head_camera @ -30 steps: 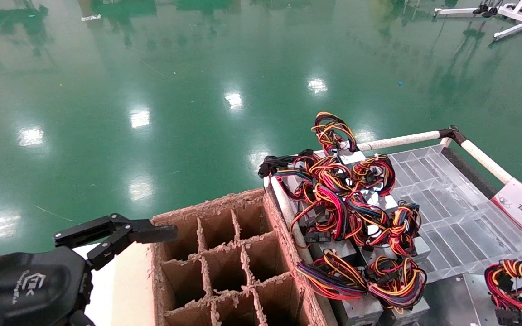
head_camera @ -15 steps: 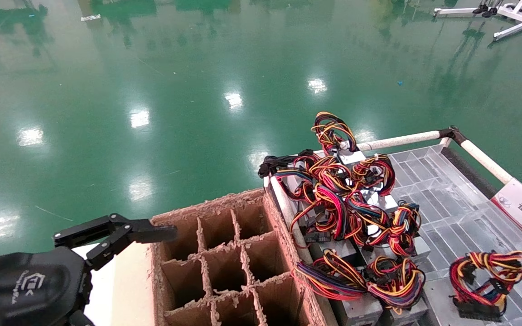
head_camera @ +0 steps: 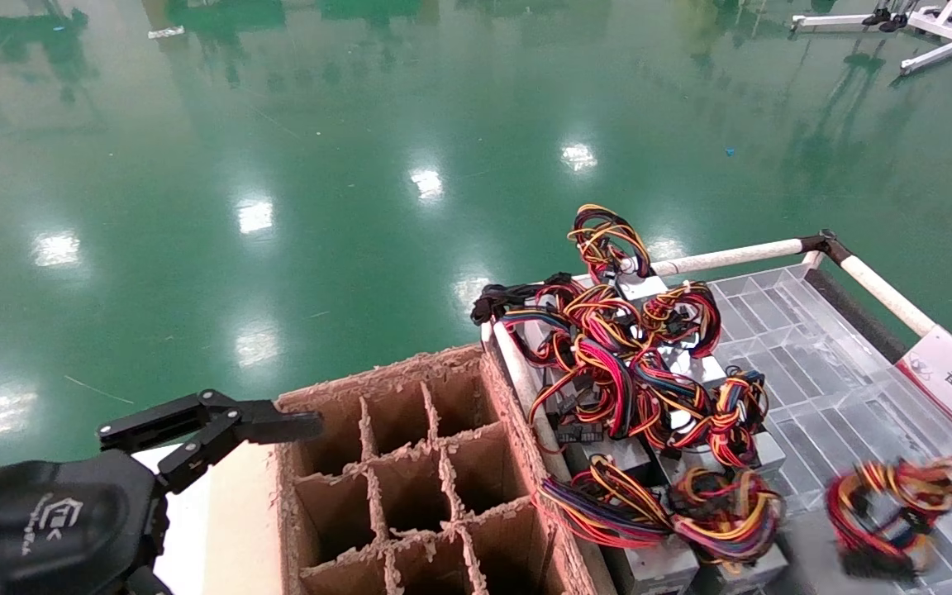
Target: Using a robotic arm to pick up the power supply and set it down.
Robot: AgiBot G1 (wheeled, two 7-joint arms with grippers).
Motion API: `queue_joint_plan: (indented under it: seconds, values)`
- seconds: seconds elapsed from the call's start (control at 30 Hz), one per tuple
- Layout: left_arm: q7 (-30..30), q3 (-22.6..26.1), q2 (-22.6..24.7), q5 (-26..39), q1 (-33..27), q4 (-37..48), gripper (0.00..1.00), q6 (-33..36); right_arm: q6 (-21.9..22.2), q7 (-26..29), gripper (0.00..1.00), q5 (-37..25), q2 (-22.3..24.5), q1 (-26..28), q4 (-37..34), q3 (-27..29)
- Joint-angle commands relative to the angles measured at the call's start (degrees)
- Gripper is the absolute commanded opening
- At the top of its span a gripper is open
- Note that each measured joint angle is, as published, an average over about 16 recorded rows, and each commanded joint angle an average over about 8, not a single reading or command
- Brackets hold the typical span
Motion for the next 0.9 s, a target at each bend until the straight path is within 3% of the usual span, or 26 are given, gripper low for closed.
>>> queue_joint_plan:
  seconds: [0.03, 0.2, 0.47, 0.9]
  values:
    - [0.0, 0.0, 0.0, 0.0, 0.0, 0.0, 1.0, 0.0, 0.1, -0.2, 0.0, 0.5, -0.2, -0.3, -0.9, 0.0]
    - [0.0, 0.0, 0.0, 0.0, 0.0, 0.0, 1.0, 0.0, 0.1, -0.7, 0.03, 1.1, -1.8, -1.1, -2.7, -0.3]
    - [0.0, 0.0, 0.0, 0.0, 0.0, 0.0, 1.0, 0.0, 0.2, -1.0, 0.98, 1.6, -3.9, -1.5, -4.4, -0.5]
    - [0.0, 0.0, 0.0, 0.0, 0.0, 0.0, 1.0, 0.0, 0.3, -0.4, 1.0, 2.1, -3.9, -1.4, -3.6, -0.3]
